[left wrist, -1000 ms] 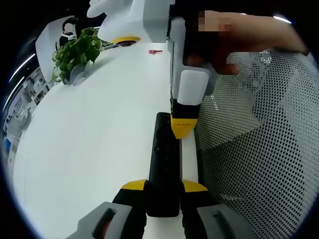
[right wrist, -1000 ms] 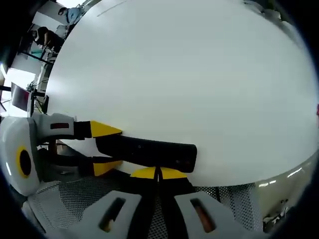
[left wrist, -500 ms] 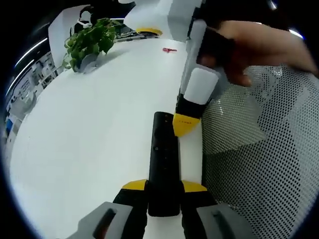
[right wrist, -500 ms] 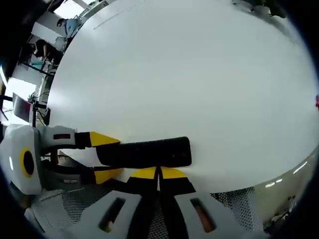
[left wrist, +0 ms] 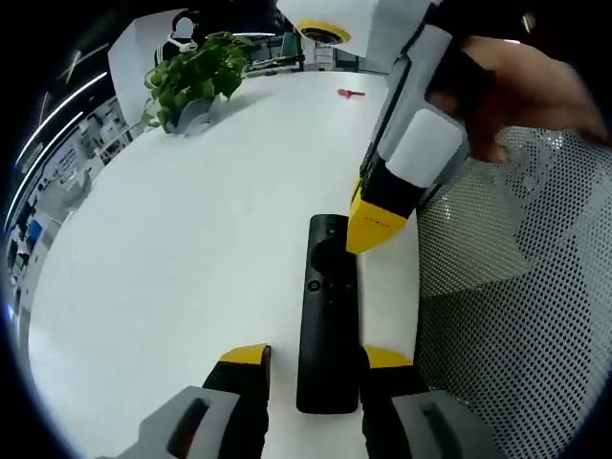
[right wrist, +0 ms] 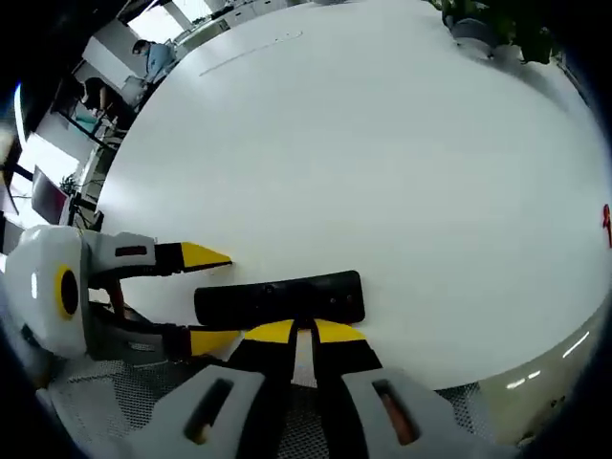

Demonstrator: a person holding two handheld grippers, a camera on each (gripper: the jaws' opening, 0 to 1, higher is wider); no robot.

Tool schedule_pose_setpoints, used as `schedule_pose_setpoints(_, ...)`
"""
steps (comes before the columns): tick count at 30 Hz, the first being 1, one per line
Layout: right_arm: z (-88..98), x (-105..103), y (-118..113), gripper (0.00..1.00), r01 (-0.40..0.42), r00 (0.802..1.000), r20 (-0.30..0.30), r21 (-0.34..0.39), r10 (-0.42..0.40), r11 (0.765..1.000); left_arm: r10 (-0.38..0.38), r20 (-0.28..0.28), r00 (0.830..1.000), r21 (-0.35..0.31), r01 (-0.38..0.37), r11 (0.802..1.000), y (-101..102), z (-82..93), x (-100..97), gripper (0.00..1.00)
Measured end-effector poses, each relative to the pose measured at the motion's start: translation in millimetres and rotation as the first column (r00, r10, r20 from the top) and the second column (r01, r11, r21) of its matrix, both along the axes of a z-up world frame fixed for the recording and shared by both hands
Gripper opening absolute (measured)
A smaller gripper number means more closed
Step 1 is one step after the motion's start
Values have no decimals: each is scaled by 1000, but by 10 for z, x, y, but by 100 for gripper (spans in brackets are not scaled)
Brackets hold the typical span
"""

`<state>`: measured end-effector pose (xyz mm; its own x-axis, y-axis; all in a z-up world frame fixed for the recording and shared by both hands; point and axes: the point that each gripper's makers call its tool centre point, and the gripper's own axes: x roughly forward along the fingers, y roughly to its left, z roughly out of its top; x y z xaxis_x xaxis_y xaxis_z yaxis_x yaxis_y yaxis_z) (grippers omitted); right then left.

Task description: Press the specified remote control buttons in sequence, fully releasing each button before pressing the next.

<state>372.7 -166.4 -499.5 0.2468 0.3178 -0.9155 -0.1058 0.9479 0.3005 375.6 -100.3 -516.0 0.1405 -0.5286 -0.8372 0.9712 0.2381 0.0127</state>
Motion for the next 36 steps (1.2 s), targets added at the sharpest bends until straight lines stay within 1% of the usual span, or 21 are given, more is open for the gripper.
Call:
schedule_pose_setpoints(2,-16,-1,-3,0,-6,1000,-6,-9,6,1000,-41,17,999,5,41,999,-19,5,-34,31)
schedule_pose_setpoints(4,-35,-1,-6,0,-10,1000,-11,-17,10,1000,-73,38,997,5,73,997,-33,10,-47,29)
schedule_pose_setpoints(8,-43,10,2,0,-12,1000,-12,-15,12,1000,-105,55,993,12,104,994,-46,13,-66,25)
schedule_pose_setpoints(9,-46,28,-3,0,-13,1000,-10,-15,12,1000,-111,68,991,9,111,994,-55,18,-54,25)
schedule_pose_setpoints(11,-43,42,4,0,-12,1000,-3,-12,12,1000,-110,67,992,9,109,994,-52,17,-50,25)
schedule_pose_setpoints(16,-57,38,28,0,-15,1000,-13,-6,15,1000,-100,60,993,-3,100,995,-52,11,-44,25)
schedule_pose_setpoints(22,-86,42,43,0,-33,999,-14,-19,33,999,-88,48,995,-19,89,996,-51,14,-42,25)
schedule_pose_setpoints(26,-92,44,35,0,-29,999,-14,-18,29,999,-90,48,995,-21,91,996,-52,12,-42,25)
schedule_pose_setpoints(29,-114,27,46,0,-50,999,-1,-41,50,998,-100,54,993,-28,102,994,-60,15,-52,25)
schedule_pose_setpoints(30,-133,8,34,0,-63,998,-10,-58,63,996,-100,49,994,-30,102,994,-65,13,-58,25)
schedule_pose_setpoints(31,-111,36,34,0,-70,997,17,-62,71,996,-82,36,996,-32,83,996,-63,11,-46,25)
schedule_pose_setpoints(32,-105,22,32,0,-82,996,14,-69,84,994,-85,37,996,-34,86,996,-64,12,-49,25)
schedule_pose_setpoints(36,-115,30,17,0,-67,998,7,-56,68,996,-86,39,996,-32,87,996,-64,6,-52,25)
